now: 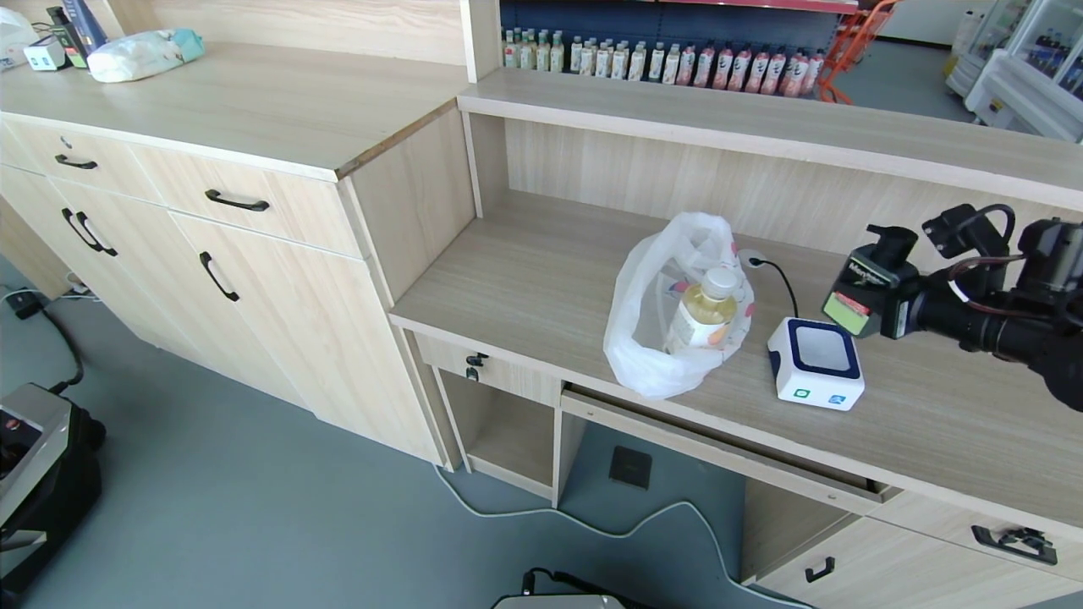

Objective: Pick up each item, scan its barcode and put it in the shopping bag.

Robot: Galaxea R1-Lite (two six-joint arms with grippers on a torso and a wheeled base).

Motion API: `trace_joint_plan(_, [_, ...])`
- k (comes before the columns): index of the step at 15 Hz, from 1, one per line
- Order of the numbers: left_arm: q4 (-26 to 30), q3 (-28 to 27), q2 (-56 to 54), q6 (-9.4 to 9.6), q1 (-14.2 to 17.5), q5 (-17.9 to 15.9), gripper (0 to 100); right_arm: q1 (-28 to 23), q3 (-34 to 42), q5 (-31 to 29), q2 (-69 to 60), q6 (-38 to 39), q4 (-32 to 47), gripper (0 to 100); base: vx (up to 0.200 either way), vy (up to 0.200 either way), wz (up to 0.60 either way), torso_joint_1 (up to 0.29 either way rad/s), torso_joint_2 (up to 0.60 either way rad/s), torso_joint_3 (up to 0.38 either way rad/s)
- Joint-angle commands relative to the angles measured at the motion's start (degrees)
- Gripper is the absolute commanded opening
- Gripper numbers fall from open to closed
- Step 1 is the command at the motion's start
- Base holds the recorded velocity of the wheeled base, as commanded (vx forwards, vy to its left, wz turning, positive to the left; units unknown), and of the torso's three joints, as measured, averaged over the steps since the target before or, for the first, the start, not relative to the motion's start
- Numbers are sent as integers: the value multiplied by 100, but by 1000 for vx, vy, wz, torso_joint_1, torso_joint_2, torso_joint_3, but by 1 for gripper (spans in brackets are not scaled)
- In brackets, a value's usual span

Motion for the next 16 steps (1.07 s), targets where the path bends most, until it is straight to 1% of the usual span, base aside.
trace_joint_plan(1, [-1, 0, -2, -4, 0, 1, 100, -553, 697, 36, -544, -842, -3, 0, 0, 0, 0, 0, 0, 0])
trace_joint_plan(4, [-1, 0, -2, -4, 0, 1, 100, -553, 688, 0, -596, -948, -90, 0, 0, 0, 0, 0, 0, 0])
trace_joint_plan(5, [-1, 0, -2, -4, 0, 1, 100, -561, 653, -8, -596, -1141, -257, 0, 0, 0, 0, 0, 0, 0])
trace_joint_plan(7, [-1, 0, -2, -4, 0, 1, 100, -561, 636, 0, -561, -1141, -468, 0, 0, 0, 0, 0, 0, 0])
trace_joint_plan(9, [-1, 0, -2, -4, 0, 1, 100, -561, 486, 229, -473, -702, -653, 0, 0, 0, 0, 0, 0, 0])
trace_joint_plan(10, [-1, 0, -2, -4, 0, 1, 100, -561, 390, 642, -456, -254, -837, 0, 0, 0, 0, 0, 0, 0])
trace_joint_plan(11, [-1, 0, -2, -4, 0, 1, 100, -553, 398, 624, -465, 36, -1004, 0, 0, 0, 0, 0, 0, 0])
trace_joint_plan(14, [-1, 0, -2, -4, 0, 1, 100, -535, 354, 326, -447, 476, -1066, 0, 0, 0, 0, 0, 0, 0])
trace_joint_plan(16, [-1, 0, -2, -4, 0, 1, 100, -544, 372, 247, -447, 529, -1066, 0, 0, 0, 0, 0, 0, 0])
